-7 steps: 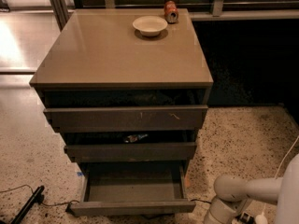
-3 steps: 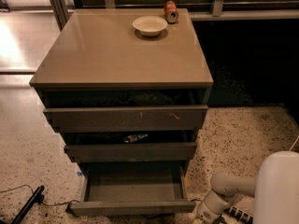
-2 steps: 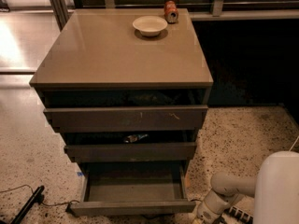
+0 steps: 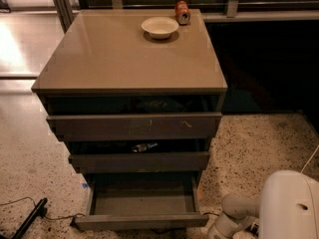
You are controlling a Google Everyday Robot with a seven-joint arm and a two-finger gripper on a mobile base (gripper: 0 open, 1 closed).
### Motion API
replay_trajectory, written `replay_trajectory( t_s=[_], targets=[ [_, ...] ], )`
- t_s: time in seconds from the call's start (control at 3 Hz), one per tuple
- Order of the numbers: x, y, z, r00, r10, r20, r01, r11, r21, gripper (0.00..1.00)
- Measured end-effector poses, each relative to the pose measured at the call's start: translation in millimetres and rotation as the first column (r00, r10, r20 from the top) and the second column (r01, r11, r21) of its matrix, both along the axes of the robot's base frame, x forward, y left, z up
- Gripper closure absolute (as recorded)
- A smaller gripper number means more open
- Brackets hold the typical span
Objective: Close bottom drawer
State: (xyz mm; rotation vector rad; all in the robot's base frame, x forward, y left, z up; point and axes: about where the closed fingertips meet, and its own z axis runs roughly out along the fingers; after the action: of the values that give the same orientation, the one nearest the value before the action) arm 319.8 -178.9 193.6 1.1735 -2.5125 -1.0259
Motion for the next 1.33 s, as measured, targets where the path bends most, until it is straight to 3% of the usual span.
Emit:
replay_trajectory(
  t_s=[0.33, 0.67, 1.33],
  targets=[
    [3, 2, -2, 0.9998, -0.019, 0.008, 0.019, 1.0, 0.013, 1.0],
    [27, 12, -9, 0.9904, -0.125, 0.058, 0.12, 0.989, 0.086, 1.0],
    [87, 40, 3, 0.9727, -0.221, 0.072, 0.206, 0.963, 0.172, 1.0]
  ],
)
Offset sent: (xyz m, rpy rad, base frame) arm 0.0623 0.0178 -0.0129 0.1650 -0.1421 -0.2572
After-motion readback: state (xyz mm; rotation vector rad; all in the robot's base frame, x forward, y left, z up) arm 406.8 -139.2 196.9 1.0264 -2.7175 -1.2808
